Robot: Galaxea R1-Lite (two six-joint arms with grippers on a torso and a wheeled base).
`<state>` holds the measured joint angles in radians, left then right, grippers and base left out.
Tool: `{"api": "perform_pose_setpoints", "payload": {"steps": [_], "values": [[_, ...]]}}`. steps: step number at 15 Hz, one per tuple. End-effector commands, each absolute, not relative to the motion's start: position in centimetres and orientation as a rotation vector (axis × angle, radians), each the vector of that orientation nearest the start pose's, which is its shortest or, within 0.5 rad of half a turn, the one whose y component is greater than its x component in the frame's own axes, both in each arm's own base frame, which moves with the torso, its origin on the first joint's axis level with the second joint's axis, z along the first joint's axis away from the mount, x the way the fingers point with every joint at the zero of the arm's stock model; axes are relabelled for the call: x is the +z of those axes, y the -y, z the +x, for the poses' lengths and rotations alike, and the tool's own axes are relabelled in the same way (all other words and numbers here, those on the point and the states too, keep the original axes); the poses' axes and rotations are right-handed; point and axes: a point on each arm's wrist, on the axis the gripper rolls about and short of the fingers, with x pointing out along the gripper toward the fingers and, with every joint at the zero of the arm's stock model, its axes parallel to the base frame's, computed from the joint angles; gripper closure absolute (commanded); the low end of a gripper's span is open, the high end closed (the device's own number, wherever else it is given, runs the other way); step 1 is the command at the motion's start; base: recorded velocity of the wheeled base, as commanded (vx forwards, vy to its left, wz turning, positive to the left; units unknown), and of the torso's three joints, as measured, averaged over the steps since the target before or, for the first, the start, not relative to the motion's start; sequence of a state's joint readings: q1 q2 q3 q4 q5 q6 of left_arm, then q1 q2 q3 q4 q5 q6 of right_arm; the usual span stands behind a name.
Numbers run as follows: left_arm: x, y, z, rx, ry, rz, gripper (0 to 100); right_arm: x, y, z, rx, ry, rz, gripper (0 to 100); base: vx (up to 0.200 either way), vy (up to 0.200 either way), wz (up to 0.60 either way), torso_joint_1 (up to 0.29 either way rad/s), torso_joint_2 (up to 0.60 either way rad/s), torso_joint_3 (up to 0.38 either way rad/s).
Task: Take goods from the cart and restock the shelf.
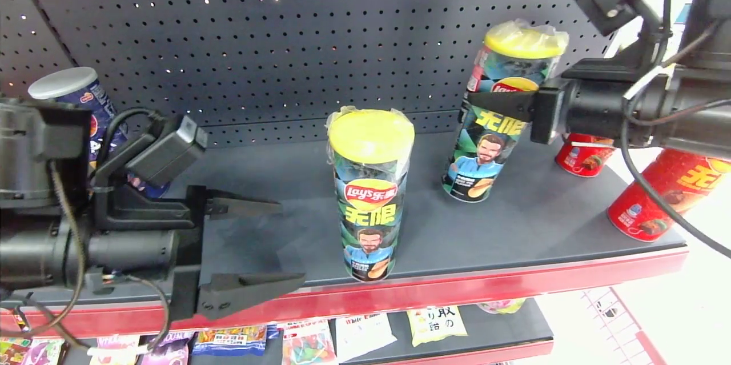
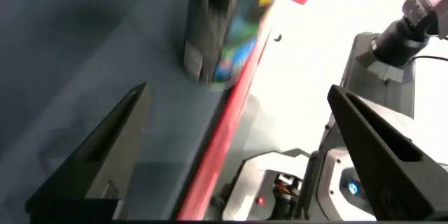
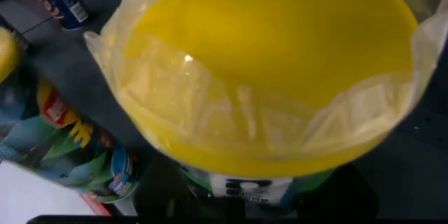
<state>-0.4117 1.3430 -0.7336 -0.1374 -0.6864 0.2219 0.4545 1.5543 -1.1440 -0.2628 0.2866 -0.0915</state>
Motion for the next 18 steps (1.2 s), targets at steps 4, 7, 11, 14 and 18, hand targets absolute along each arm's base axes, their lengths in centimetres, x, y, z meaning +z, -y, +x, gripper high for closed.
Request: {"api": "perform_pose_setpoints", "payload": {"steps": [4,7,11,14,18], "values": [[21.3,6.0,13.0,-0.983,-0.329,0.029,0,26.0,-17.0,31.3,0.781,-0.175,-0.104,100,0.000,0.000,0.00,0.000,0.00,0.000],[21.4,5.6,12.0,-0.956,-0.308,0.030,0,26.0,-18.7,32.5,0.805,-0.159,-0.104,100,0.000,0.000,0.00,0.000,0.00,0.000],[21.5,5.6,12.1,-0.951,-0.309,0.020,0,26.2,-20.5,32.4,0.847,-0.140,-0.106,100,0.000,0.000,0.00,0.000,0.00,0.000],[21.6,5.6,12.1,-0.950,-0.310,0.014,0,26.3,-21.3,31.9,0.872,-0.137,-0.107,100,0.000,0.000,0.00,0.000,0.00,0.000],[21.5,5.6,12.1,-0.949,-0.313,0.012,0,26.3,-21.7,31.7,0.884,-0.135,-0.108,100,0.000,0.000,0.00,0.000,0.00,0.000]]}}
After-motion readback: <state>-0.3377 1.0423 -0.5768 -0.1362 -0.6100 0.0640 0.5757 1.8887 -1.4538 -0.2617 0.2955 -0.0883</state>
